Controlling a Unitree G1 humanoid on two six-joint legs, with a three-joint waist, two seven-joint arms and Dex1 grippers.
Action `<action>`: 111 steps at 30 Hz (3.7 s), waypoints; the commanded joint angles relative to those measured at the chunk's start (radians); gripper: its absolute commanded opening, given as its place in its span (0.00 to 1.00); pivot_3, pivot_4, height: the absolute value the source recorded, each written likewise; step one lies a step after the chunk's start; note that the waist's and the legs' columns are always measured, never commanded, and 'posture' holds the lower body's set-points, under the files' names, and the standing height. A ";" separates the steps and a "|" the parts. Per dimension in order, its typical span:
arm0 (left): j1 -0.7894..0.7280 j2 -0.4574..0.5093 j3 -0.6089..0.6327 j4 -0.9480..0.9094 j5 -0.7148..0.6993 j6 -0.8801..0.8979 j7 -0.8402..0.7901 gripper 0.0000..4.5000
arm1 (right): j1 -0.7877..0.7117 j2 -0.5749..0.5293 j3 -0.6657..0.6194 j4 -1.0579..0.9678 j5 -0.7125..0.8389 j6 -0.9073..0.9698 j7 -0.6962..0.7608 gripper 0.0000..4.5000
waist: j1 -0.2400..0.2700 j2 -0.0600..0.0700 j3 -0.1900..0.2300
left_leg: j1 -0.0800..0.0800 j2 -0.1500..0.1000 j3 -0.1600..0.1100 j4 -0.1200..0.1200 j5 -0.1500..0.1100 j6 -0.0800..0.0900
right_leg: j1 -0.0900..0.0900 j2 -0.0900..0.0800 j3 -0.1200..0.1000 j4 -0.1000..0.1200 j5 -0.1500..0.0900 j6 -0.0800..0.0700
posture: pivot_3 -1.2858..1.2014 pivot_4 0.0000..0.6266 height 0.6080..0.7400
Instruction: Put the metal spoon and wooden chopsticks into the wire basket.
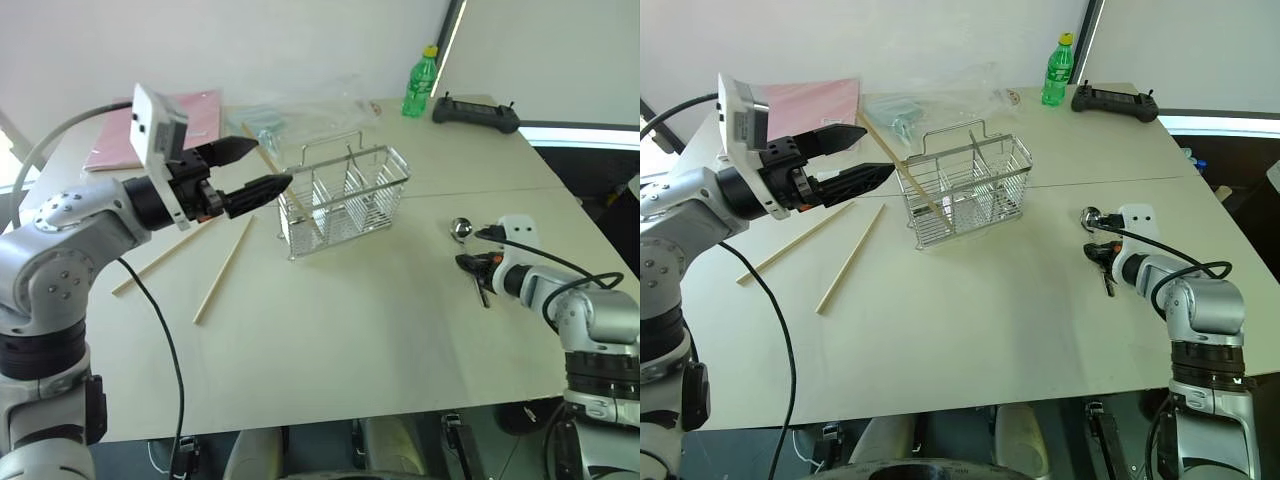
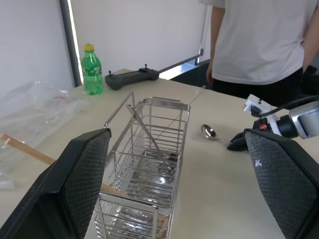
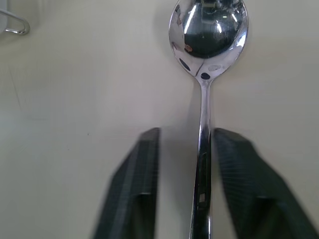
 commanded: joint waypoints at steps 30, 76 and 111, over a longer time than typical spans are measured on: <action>0.085 0.249 -0.071 -0.028 0.028 -0.083 -0.505 1.00 | -0.103 0.008 -0.014 -0.256 -0.122 -0.281 -0.051 0.01 | -0.006 0.005 0.004 | -0.001 0.000 0.000 -0.001 0.000 0.000 | -0.002 0.000 0.000 -0.001 0.000 0.000 | 0.52 0.24 0.91; 0.004 0.196 -0.098 0.032 0.092 -0.121 -0.467 1.00 | -0.443 0.419 0.125 -0.010 -0.142 -0.637 -0.137 0.86 | -0.007 0.005 0.004 | -0.001 0.001 -0.001 -0.004 0.000 0.000 | -0.004 0.001 0.000 0.001 0.000 0.000 | 0.52 0.24 0.91; -0.296 0.141 -0.335 1.166 0.807 -0.747 -0.560 1.00 | 0.184 -0.376 -0.162 -0.748 0.627 -0.054 0.403 0.86 | 0.011 -0.001 0.003 | -0.003 0.002 0.001 -0.001 -0.002 0.003 | -0.003 0.000 -0.001 -0.002 -0.001 0.000 | 0.52 0.24 0.91</action>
